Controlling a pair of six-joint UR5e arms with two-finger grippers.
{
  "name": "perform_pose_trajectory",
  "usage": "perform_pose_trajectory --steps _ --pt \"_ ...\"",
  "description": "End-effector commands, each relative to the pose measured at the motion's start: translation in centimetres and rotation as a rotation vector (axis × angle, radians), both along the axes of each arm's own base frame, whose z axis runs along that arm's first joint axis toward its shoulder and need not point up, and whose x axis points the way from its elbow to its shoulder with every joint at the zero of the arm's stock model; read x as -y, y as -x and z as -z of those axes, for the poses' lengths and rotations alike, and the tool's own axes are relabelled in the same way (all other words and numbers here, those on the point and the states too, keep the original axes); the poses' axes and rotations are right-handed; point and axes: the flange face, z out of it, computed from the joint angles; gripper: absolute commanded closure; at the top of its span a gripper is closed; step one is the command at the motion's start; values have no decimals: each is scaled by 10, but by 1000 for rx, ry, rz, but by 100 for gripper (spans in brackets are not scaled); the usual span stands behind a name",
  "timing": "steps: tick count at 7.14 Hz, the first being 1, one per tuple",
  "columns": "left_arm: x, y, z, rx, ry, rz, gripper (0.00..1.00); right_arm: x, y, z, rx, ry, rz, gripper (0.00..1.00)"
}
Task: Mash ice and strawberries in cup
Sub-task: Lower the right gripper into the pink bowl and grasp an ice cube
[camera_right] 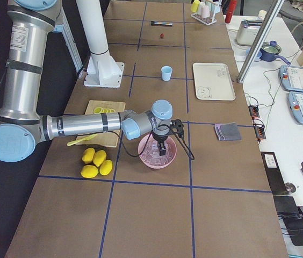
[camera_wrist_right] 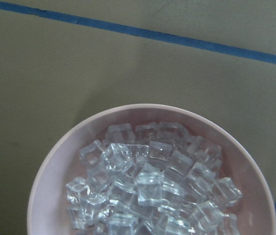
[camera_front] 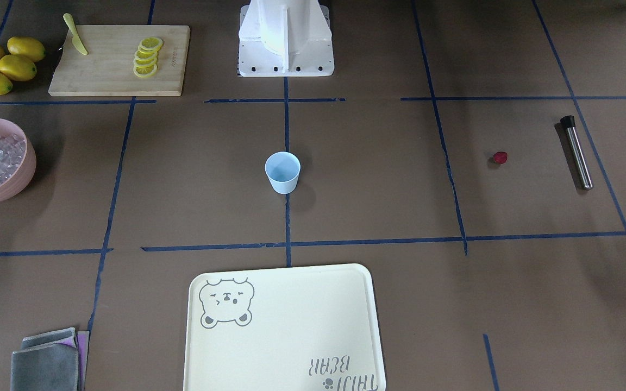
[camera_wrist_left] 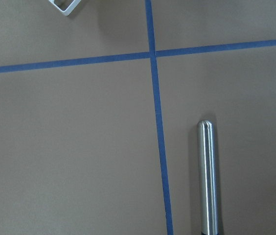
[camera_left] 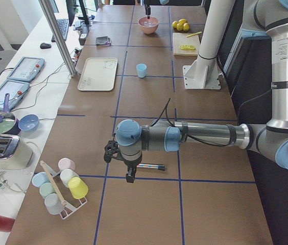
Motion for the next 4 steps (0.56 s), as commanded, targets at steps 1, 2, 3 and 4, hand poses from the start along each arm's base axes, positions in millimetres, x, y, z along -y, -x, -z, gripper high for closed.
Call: perform_pose_trajectory --steps 1,2,3,4 --pt "0 0 0 0 -6 2 0 1 19 -1 -64 -39 -7 11" --pt "-1 0 -1 0 -5 2 0 1 22 -4 -84 -44 -9 11" --pt "-1 0 -1 0 -6 1 0 1 26 -5 -91 -46 -3 12" --pt "-1 0 -1 0 -7 1 0 7 33 -8 -95 -43 3 12"
